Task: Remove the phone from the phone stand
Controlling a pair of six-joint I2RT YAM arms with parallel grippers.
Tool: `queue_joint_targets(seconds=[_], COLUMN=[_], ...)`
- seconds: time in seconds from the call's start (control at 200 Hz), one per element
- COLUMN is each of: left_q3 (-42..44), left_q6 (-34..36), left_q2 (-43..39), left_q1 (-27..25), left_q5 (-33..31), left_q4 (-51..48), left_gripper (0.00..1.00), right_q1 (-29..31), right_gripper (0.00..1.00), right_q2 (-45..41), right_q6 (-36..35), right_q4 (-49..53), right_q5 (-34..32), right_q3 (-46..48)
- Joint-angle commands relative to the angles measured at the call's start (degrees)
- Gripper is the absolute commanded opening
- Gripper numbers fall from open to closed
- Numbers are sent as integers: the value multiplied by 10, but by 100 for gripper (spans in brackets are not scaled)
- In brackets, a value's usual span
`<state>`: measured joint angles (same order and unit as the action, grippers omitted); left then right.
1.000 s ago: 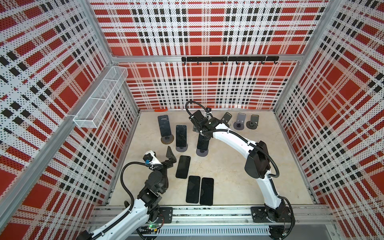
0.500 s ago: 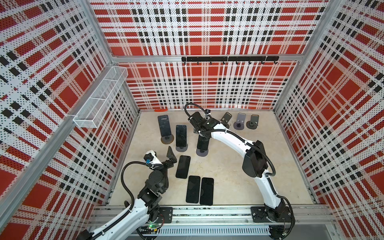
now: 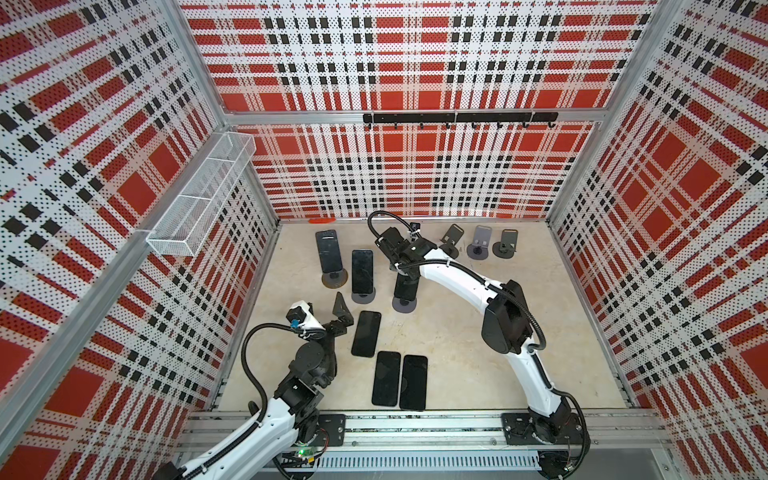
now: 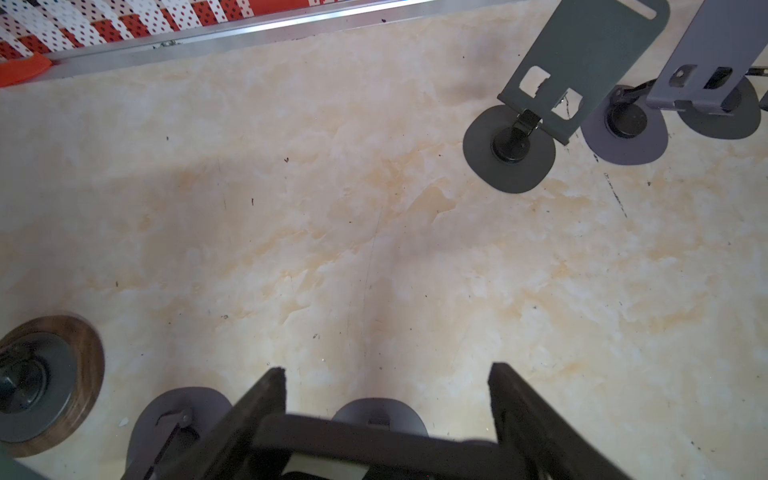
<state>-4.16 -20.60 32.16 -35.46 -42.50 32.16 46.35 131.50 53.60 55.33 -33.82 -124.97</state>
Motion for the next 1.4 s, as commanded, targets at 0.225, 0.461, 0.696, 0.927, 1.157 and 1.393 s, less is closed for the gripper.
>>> queue_joint_targets(seconds=[0.225,0.461,0.696,0.927,1.157,1.393], left_q3=[6,6,7,8,10,10], left_q6=[1,1,-1,-2,-3,-3], left_q2=[-8,-3,0,-1,0,9], left_q1=[-5,-4,-2,0,1,3], left_q5=[-2,-2,-1,0,-2,3], left_q4=[12,13,15,18,19,21], left_gripper=[98,98,98,98,98,98], right_q1=[8,9,9,10,9,9], right_gripper=[72,70,68,67,67,66], right_q2=[6,-22,-55,-96,-114,-132], right_q6=[4,-6,-16,-31,-39,-66], right_q4=[13,-22,-55,-106,-100,-118], right_q5=[-27,-16,-29,-23,-29,-30], right_q3=[-3,30,58,105,103,104])
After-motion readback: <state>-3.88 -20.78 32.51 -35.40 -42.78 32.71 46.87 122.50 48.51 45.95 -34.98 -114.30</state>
